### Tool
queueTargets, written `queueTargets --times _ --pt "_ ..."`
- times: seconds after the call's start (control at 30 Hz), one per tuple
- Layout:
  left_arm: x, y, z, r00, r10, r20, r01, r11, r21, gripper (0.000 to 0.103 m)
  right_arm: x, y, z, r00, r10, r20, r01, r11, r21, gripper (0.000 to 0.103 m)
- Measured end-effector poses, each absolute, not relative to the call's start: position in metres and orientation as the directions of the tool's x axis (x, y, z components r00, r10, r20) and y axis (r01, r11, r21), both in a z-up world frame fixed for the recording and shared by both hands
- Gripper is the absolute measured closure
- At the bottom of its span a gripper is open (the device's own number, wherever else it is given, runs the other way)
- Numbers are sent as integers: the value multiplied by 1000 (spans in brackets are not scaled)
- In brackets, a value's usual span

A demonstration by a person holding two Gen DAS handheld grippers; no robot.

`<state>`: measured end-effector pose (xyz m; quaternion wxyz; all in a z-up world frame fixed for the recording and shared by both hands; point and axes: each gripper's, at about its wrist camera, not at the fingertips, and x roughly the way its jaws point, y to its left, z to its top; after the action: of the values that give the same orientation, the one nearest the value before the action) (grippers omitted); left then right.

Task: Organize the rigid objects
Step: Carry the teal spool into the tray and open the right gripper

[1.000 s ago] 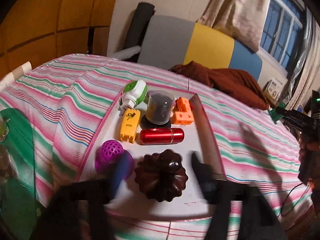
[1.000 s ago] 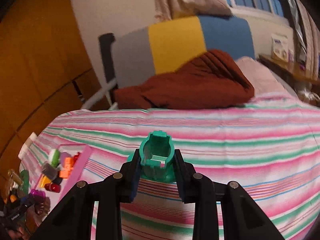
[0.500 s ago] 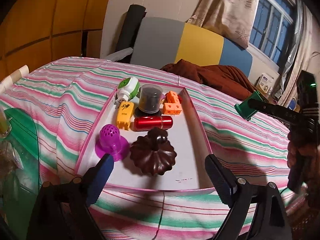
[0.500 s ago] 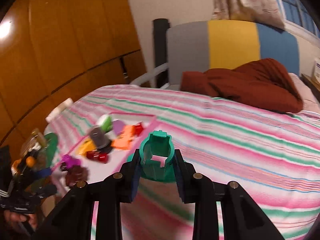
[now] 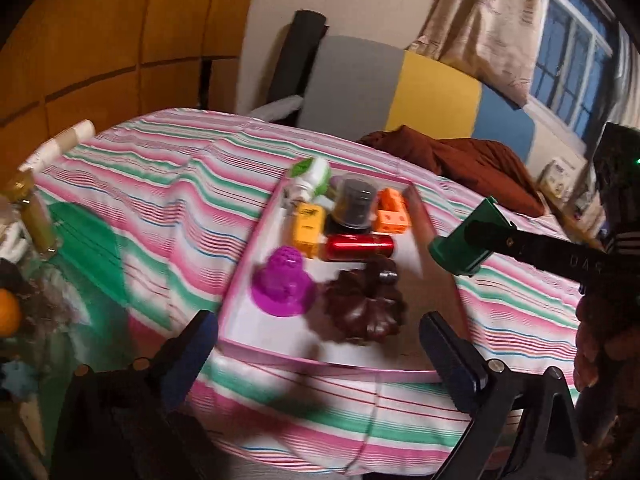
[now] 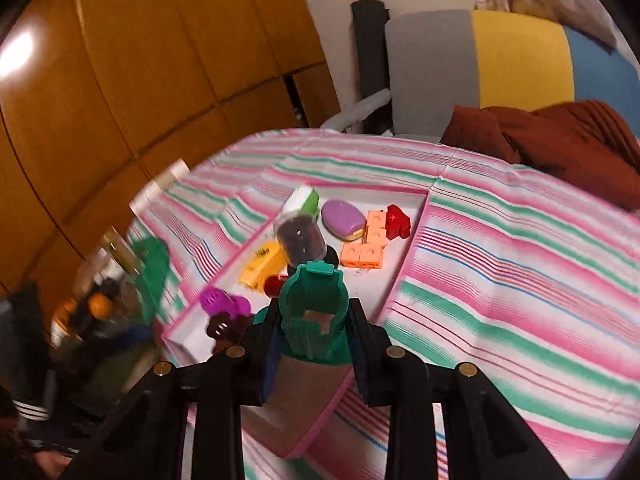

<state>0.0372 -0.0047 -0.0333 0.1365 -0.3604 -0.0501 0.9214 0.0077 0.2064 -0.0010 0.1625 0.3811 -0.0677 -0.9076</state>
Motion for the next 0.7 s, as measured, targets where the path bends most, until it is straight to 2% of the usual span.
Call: queueTargets --times 0.1,0.17,0.3,0.5,0.7 --pt "39 -11 -33 -720 266 -641 -199 -964 -176 0 -1 196 -4 -652 -331 -682 278 -941 191 73" --pt "40 -13 -32 -724 250 -643 -191 -968 -161 0 -7 190 -5 -644 -293 -707 320 -942 99 73" --pt "42 -17 -29 -729 251 -636 -194 -968 -160 0 -19 182 -9 -569 -294 -768 511 -858 -50 73" --pt "41 -16 -27 -728 242 -641 -185 -970 -156 0 -17 167 -6 -491 -360 -793 715 -686 -131 73" --pt "43 -14 -22 -742 194 -642 -163 -981 -108 0 -31 167 -30 -452 -328 -829 705 -701 -108 72"
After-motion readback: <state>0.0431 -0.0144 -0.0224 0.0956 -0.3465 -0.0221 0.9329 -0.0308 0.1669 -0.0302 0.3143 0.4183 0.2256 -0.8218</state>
